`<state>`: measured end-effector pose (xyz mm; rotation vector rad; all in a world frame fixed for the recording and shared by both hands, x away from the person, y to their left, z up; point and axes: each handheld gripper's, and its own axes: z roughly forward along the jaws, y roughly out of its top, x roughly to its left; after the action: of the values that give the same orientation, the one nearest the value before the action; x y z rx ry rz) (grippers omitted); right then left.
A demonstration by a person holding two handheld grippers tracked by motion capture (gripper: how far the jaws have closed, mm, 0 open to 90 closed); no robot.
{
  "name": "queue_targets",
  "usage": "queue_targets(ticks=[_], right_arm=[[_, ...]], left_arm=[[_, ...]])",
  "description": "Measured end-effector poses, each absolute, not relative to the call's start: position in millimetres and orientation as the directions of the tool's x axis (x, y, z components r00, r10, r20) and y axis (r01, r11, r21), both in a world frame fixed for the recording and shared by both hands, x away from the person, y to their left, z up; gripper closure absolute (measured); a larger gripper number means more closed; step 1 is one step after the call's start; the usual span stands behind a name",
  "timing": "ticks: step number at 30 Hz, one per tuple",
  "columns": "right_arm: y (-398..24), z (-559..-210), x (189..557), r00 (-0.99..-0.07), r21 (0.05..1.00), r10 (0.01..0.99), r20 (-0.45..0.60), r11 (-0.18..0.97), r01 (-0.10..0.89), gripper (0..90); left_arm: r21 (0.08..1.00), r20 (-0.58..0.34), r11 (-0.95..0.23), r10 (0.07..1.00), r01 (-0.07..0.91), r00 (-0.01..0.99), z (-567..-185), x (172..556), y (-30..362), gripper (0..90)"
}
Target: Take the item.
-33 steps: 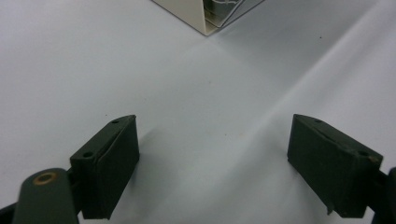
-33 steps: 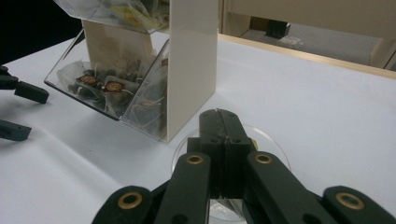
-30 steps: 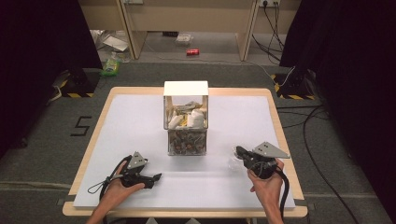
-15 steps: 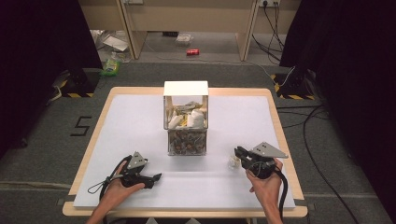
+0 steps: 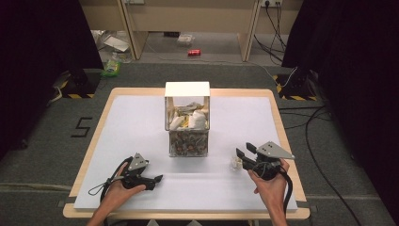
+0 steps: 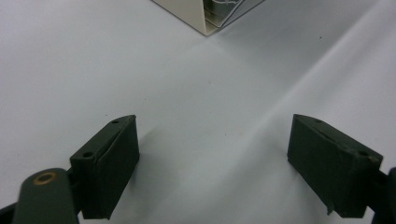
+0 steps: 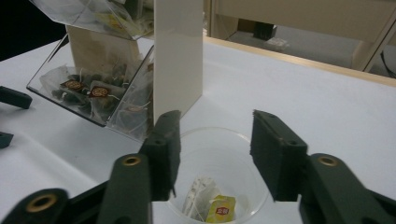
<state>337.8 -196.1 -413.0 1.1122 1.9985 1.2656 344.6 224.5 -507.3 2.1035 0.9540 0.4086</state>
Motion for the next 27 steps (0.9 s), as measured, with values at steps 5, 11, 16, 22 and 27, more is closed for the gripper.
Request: queue_targets(ticks=[5, 11, 16, 22, 27], right_arm=[[-197.6, -410.9, 338.4, -0.503, 0.907, 0.864, -0.004, 0.215, 0.362, 37.0], [-202.6, -408.2, 338.6, -0.481, 0.906, 0.876, 0.005, 0.2, 0.373, 25.9], [-207.8, -409.1, 337.9, -0.471, 0.898, 0.882, -0.006, 0.212, 0.385, 22.2], [-217.2, -411.3, 334.8, -0.459, 0.901, 0.888, 0.002, 0.198, 0.386, 22.1], [-225.4, -412.0, 331.8, -0.443, 0.902, 0.897, 0.009, 0.184, 0.39, 22.0]], left_arm=[[0.761, -0.025, -0.418, 0.744, 0.496, 0.667, -507.4, 344.6, 224.5, 15.7], [0.761, -0.025, -0.418, 0.744, 0.495, 0.667, -507.4, 344.6, 224.5, 15.7], [0.761, -0.026, -0.418, 0.744, 0.496, 0.667, -507.4, 344.6, 224.5, 15.7], [0.761, -0.026, -0.418, 0.744, 0.496, 0.667, -507.4, 344.5, 224.5, 15.7], [0.761, -0.025, -0.418, 0.744, 0.495, 0.667, -507.4, 344.6, 224.5, 15.7]])
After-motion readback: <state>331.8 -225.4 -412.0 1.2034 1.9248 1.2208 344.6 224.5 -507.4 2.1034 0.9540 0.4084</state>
